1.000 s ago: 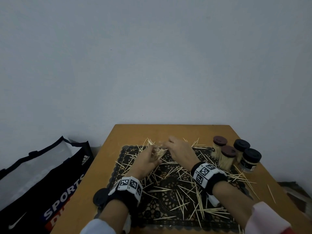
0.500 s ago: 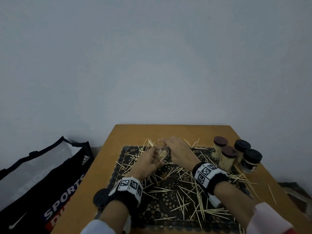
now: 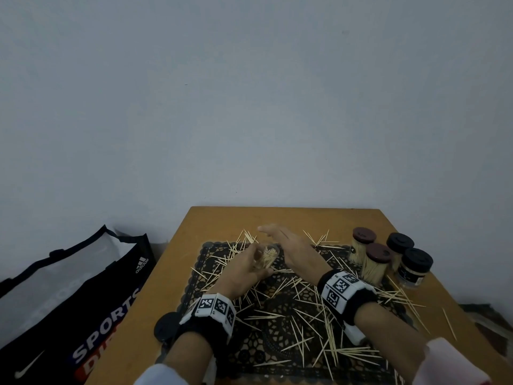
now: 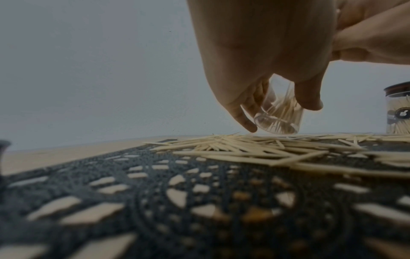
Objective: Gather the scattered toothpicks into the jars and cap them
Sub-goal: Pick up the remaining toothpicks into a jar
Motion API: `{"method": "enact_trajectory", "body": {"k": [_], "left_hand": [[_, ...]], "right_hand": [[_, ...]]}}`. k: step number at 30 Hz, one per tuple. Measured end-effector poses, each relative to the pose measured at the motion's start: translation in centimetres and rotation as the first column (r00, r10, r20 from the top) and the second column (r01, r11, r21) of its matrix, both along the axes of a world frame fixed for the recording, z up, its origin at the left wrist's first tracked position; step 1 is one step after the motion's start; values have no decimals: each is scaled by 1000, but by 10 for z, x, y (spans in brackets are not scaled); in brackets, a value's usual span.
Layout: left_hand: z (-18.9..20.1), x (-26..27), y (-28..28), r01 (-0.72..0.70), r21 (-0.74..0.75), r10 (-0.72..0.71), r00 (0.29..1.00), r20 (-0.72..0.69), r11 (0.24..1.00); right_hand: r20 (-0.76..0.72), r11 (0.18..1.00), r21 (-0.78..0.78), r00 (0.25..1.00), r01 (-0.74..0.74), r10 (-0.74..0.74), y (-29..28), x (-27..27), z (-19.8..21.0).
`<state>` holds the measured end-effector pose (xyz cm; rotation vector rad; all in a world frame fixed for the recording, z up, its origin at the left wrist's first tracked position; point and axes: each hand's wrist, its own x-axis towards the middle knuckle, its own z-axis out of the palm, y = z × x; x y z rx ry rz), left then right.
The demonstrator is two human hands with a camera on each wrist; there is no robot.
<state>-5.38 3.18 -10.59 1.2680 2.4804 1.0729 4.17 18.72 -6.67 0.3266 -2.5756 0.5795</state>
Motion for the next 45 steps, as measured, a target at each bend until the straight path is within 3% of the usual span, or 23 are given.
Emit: {"method": "enact_trajectory", "body": {"k": [4,9,16,20,22,25,28,38,45], "left_hand": [[-3,-3,1,23,0,-23,997,-70,1000],[1,1,3,162,31,-162,987,2,986],[2,0,3,87,116,-87,996,-5,990],[4,1,0,17,125,-19,1000,16,992],[5,2,0,13,111,-14,1000,10,994],[4,1,0,22,92,-23,1000,12,995],[3,-1,-1,21,60,-22,1000,9,998],[7,3,-3,46,11,-46,999,-16,999],[7,4,-4,49,-6,-49,998,-30,999]], "right_hand": [[-46,996,60,997,-65,68,-6,-1,0],[-26,992,63,993,-113,115,-13,-2,-3],[-74,1000,1,997,-18,18,-12,0,3],[52,987,-46,987,153,-150,16,-1,-1],[218,970,-32,949,241,-229,36,-2,-5],[575,958,183,767,219,-285,57,0,-10],[706,942,315,636,113,-312,62,6,-16],[658,960,280,725,15,-203,65,33,-5],[726,979,198,678,-42,-118,69,56,1]]}}
